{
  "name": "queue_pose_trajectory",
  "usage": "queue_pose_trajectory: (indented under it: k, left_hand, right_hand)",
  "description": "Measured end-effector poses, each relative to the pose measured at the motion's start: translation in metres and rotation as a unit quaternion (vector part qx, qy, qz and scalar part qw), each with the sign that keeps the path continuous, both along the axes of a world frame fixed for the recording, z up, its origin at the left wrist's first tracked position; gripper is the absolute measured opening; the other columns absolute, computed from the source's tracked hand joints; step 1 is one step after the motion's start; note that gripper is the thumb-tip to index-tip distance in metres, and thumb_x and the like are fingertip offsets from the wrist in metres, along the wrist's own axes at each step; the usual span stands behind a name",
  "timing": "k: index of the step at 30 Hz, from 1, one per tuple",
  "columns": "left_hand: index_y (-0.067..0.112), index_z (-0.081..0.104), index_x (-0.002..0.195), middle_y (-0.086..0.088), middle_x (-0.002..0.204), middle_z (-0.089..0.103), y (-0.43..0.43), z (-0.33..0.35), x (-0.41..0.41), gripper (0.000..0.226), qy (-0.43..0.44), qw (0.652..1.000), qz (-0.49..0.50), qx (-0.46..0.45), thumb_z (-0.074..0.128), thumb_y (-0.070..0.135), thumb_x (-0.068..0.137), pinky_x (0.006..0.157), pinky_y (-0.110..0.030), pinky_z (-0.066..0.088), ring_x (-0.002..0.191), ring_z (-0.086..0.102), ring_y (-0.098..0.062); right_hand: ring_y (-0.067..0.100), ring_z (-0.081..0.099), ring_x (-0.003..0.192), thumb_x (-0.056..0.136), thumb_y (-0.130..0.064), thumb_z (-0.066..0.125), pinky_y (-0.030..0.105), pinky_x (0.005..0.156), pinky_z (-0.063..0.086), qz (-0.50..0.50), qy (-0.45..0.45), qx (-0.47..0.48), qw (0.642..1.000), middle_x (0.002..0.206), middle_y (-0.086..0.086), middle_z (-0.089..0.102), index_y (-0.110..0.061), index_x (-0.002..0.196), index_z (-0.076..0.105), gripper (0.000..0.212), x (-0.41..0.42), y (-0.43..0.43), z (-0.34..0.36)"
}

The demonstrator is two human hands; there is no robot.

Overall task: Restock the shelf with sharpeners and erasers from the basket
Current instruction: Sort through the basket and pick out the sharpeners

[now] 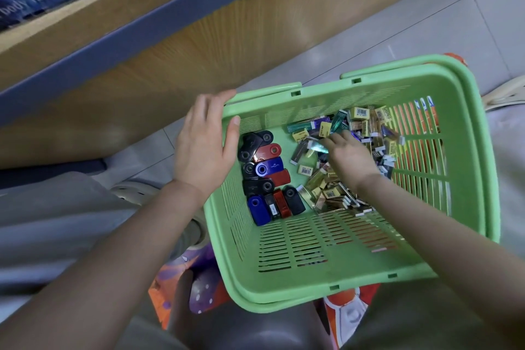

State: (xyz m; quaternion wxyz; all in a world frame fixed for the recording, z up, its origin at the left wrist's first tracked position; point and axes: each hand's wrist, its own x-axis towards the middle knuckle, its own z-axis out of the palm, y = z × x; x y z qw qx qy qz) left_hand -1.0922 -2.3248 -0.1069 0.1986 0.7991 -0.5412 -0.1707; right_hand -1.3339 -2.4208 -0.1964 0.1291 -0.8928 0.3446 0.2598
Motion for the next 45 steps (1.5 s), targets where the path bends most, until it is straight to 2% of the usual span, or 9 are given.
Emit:
queue_pose_trajectory:
  k: [4,8,11,24,28,32,35,38,45]
  left_hand:
    - [0.007,0.050,0.128,-0.015,0.110,0.053,0.000,0.000,0.000,0.039,0.001,1.000,0.003,-0.001,0.039,0.024,0.094,0.084,-0.026,0.033,0.100,0.051,-0.027]
    - [0.007,0.050,0.128,-0.015,0.110,0.053,0.000,0.000,-0.001,0.039,-0.003,1.000,0.004,-0.001,0.039,0.024,0.094,0.084,-0.027,0.033,0.099,0.051,-0.027]
    - [0.007,0.050,0.128,-0.015,0.110,0.053,0.001,0.000,0.000,0.039,-0.001,1.000,0.003,0.000,0.040,0.023,0.094,0.084,-0.026,0.033,0.100,0.050,-0.026]
    - [0.007,0.050,0.128,-0.014,0.110,0.053,0.001,-0.001,0.000,0.038,-0.001,1.000,0.003,-0.002,0.040,0.023,0.094,0.085,-0.025,0.032,0.101,0.050,-0.024]
    - [0.005,0.051,0.126,-0.015,0.110,0.054,0.001,0.000,-0.001,0.038,-0.005,1.000,0.002,-0.011,0.040,0.022,0.094,0.085,-0.026,0.032,0.099,0.051,-0.027]
    - [0.007,0.051,0.127,-0.014,0.111,0.054,0.001,0.001,-0.001,0.039,-0.001,1.000,0.003,-0.006,0.039,0.024,0.094,0.084,-0.027,0.033,0.099,0.054,-0.029]
    - [0.007,0.051,0.127,-0.014,0.111,0.054,0.001,0.000,0.000,0.040,0.002,1.000,0.002,-0.005,0.038,0.025,0.094,0.085,-0.027,0.034,0.100,0.054,-0.028]
    - [0.007,0.052,0.127,-0.013,0.111,0.055,0.000,0.000,0.000,0.040,0.002,1.000,0.003,-0.004,0.038,0.025,0.094,0.086,-0.027,0.034,0.100,0.054,-0.028]
    - [0.007,0.052,0.126,-0.013,0.110,0.055,0.000,0.000,0.000,0.040,0.008,1.000,0.002,-0.010,0.038,0.024,0.093,0.085,-0.028,0.035,0.099,0.054,-0.028]
  right_hand:
    - [0.022,0.037,0.126,0.083,-0.005,0.060,0.034,0.113,0.028,0.071,0.067,-0.026,0.995,0.135,0.005,0.042,-0.015,0.136,0.040,0.058,-0.005,-0.002,0.012]
    - [0.015,0.053,0.109,0.084,0.004,0.052,0.027,0.095,0.048,0.051,0.014,0.155,0.987,0.131,0.003,0.047,-0.018,0.137,0.039,0.059,-0.002,0.031,-0.012]
    - [0.020,0.045,0.125,0.088,0.000,0.051,0.030,0.104,0.041,0.052,0.034,0.228,0.972,0.140,0.005,0.041,-0.017,0.141,0.033,0.059,0.001,0.045,-0.036]
    - [0.025,0.039,0.128,0.090,-0.014,0.058,0.037,0.112,0.029,0.197,0.128,0.110,0.966,0.137,0.011,0.046,-0.009,0.129,0.049,0.041,0.015,0.051,-0.036]
    - [0.021,0.047,0.118,0.091,-0.023,0.057,0.031,0.103,0.039,0.087,0.076,0.097,0.988,0.123,0.003,0.052,-0.017,0.123,0.052,0.033,0.006,0.039,-0.009]
    - [0.028,0.034,0.129,0.090,-0.012,0.054,0.037,0.112,0.027,0.060,0.085,-0.022,0.994,0.134,0.012,0.038,-0.010,0.136,0.035,0.050,0.000,0.030,0.005]
    - [0.020,0.040,0.127,0.091,-0.022,0.056,0.031,0.111,0.033,-0.021,-0.006,0.115,0.993,0.139,0.008,0.037,-0.014,0.144,0.024,0.063,0.019,0.048,0.001]
    - [0.022,0.047,0.124,0.091,-0.030,0.057,0.034,0.106,0.040,-0.150,-0.072,0.286,0.944,0.141,0.007,0.036,-0.014,0.146,0.025,0.066,0.051,0.073,-0.008]
    - [0.033,0.054,0.108,0.089,-0.025,0.063,0.038,0.092,0.045,-0.288,-0.043,0.268,0.918,0.132,0.018,0.038,-0.002,0.127,0.037,0.051,0.084,0.105,-0.032]
